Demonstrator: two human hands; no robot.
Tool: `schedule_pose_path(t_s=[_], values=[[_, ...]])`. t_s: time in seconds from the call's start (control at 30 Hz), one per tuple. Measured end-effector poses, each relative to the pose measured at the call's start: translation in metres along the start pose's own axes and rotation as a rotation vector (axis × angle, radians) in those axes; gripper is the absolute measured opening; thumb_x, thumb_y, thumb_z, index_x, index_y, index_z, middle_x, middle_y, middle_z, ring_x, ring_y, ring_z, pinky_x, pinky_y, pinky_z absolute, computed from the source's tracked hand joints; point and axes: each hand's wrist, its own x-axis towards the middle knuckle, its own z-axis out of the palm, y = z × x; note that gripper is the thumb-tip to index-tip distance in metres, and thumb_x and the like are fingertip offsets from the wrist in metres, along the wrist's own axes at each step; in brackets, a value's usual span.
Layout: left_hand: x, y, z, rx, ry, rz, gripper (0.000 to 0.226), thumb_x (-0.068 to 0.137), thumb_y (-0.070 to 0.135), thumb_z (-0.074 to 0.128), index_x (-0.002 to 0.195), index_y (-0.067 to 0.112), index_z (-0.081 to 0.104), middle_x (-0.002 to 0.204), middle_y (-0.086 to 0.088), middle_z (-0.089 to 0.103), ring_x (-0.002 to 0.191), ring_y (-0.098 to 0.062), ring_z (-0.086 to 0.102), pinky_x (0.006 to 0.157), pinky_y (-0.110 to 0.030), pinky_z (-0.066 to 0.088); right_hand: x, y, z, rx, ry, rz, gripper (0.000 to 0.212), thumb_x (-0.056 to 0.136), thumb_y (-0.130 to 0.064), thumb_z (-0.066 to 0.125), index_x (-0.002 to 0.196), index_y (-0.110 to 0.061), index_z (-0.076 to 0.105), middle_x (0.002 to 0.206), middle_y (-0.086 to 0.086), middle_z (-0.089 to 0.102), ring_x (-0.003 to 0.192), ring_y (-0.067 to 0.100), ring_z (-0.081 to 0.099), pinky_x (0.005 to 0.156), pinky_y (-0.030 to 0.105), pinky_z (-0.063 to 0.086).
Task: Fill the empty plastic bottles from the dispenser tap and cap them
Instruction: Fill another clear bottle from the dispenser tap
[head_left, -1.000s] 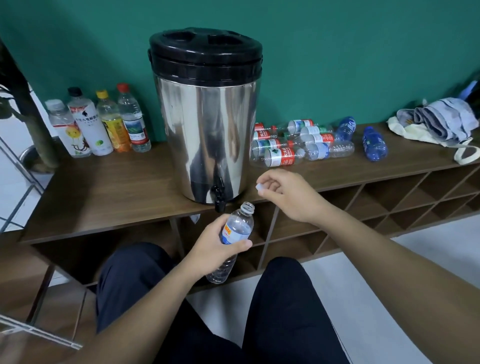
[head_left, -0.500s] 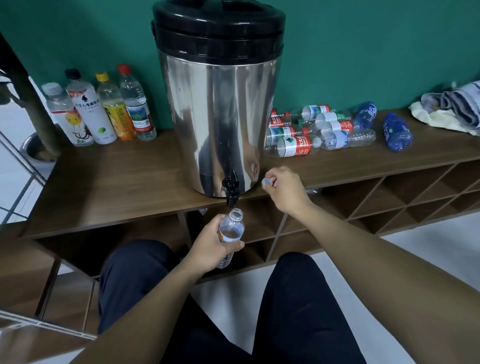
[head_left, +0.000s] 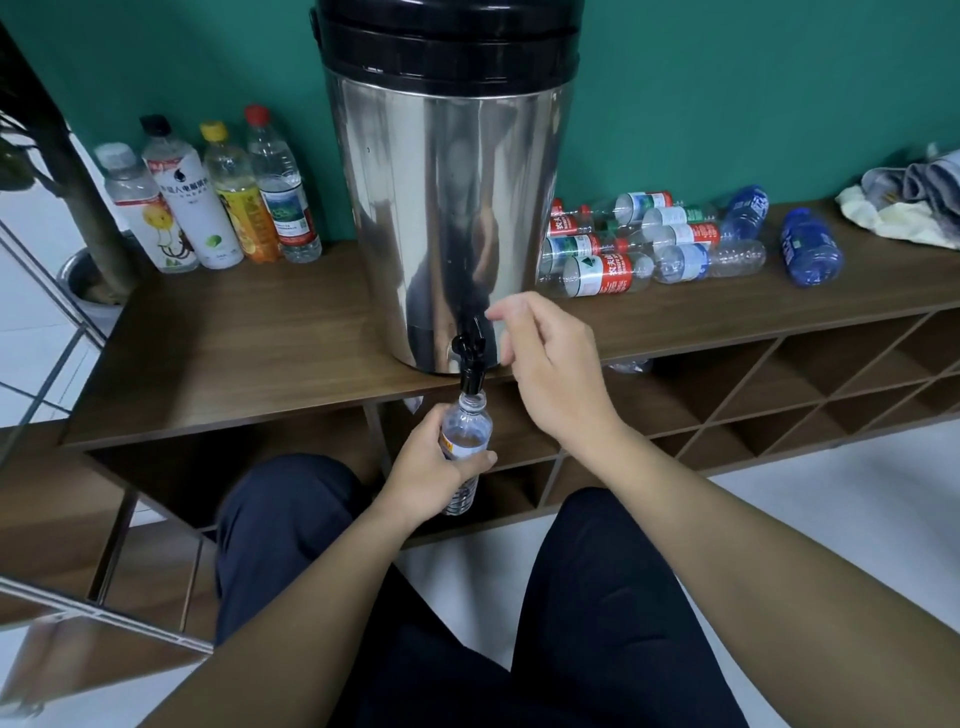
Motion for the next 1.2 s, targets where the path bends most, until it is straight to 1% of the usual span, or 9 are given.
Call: schedule_pose_path(t_s=[0.1,0.2,0.4,0.57,0.67,0.77,0.9,1.03,1.2], values=[[-0.003,0.004,0.001,-0.014,-0.01,0.019,0.051,0.088,0.016,0.096,0.129,0.025,0.067,0.118,0.003,0.082,0.111,-0.016,0.078,0.106,-0.037,0.059,0.007,-0.019,0.007,-0.04,-0.099,-0.029,0.032,0.115,-0.044,0.055,0.098,-0.023,0.073,0.073,-0.008,0.067,0.073,0.011,0.066,0.069,0.035,0.053],[-0.003,0.007,-0.001,-0.012,-0.014,0.045,0.051,0.089,0.017,0.096,0.131,0.025,0.067,0.12,0.004,0.081,0.112,-0.015,0.078,0.107,-0.038,0.06,0.013,-0.017,0.015,-0.119,-0.151,-0.029,0.029,0.112,-0.048,0.06,0.095,-0.025,0.067,0.065,-0.009,0.061,0.065,0.01,0.06,0.066,0.031,0.047],[-0.002,0.009,-0.002,-0.005,-0.009,0.068,0.051,0.089,0.018,0.096,0.13,0.028,0.067,0.121,0.008,0.081,0.111,-0.01,0.077,0.104,-0.034,0.059,0.011,-0.006,0.013,-0.11,-0.242,0.014,0.018,0.115,-0.028,0.054,0.102,-0.021,0.065,0.073,-0.012,0.06,0.069,0.002,0.059,0.063,0.015,0.039],[-0.002,0.007,-0.003,0.001,0.009,0.086,0.049,0.089,0.017,0.096,0.128,0.027,0.068,0.115,0.009,0.081,0.108,-0.01,0.077,0.096,-0.023,0.056,0.016,0.003,0.014,0.014,-0.186,0.144,0.028,0.115,-0.019,0.046,0.094,-0.021,0.065,0.069,-0.02,0.058,0.065,0.003,0.055,0.064,0.018,0.041],[-0.002,0.008,-0.003,0.007,0.015,0.085,0.049,0.089,0.017,0.096,0.127,0.027,0.068,0.114,0.011,0.08,0.105,-0.008,0.077,0.092,-0.017,0.055,0.01,0.015,0.014,0.201,-0.163,0.301,0.032,0.117,-0.015,0.04,0.098,-0.016,0.066,0.059,-0.01,0.051,0.052,0.011,0.044,0.051,0.023,0.036],[-0.002,0.008,-0.004,0.009,0.028,0.091,0.048,0.089,0.017,0.095,0.127,0.027,0.068,0.114,0.01,0.08,0.106,-0.009,0.077,0.093,-0.018,0.056,0.006,0.022,0.02,0.373,-0.164,0.435,0.032,0.117,-0.012,0.039,0.104,-0.012,0.068,0.061,0.002,0.046,0.05,0.014,0.034,0.049,0.027,0.028],[-0.003,0.009,-0.003,0.009,0.025,0.084,0.047,0.089,0.018,0.095,0.126,0.029,0.068,0.114,0.009,0.08,0.106,-0.009,0.077,0.095,-0.024,0.056,0.006,0.022,0.024,0.306,-0.134,0.431,0.029,0.116,-0.018,0.047,0.101,-0.015,0.072,0.06,-0.005,0.045,0.053,0.01,0.039,0.049,0.024,0.032],[-0.003,0.01,-0.004,0.015,0.028,0.08,0.048,0.089,0.019,0.095,0.127,0.029,0.068,0.115,0.009,0.08,0.106,-0.009,0.077,0.097,-0.027,0.057,0.003,0.017,0.026,0.246,-0.128,0.417,0.026,0.114,-0.035,0.057,0.097,-0.02,0.071,0.056,-0.021,0.052,0.053,0.0,0.046,0.06,0.022,0.037],[-0.004,0.011,-0.004,0.018,0.031,0.082,0.048,0.089,0.019,0.095,0.126,0.031,0.068,0.115,0.012,0.08,0.107,-0.007,0.076,0.099,-0.029,0.058,0.001,0.015,0.03,0.365,-0.116,0.452,0.023,0.114,-0.024,0.054,0.097,-0.015,0.066,0.054,-0.016,0.044,0.051,0.008,0.036,0.052,0.025,0.032]])
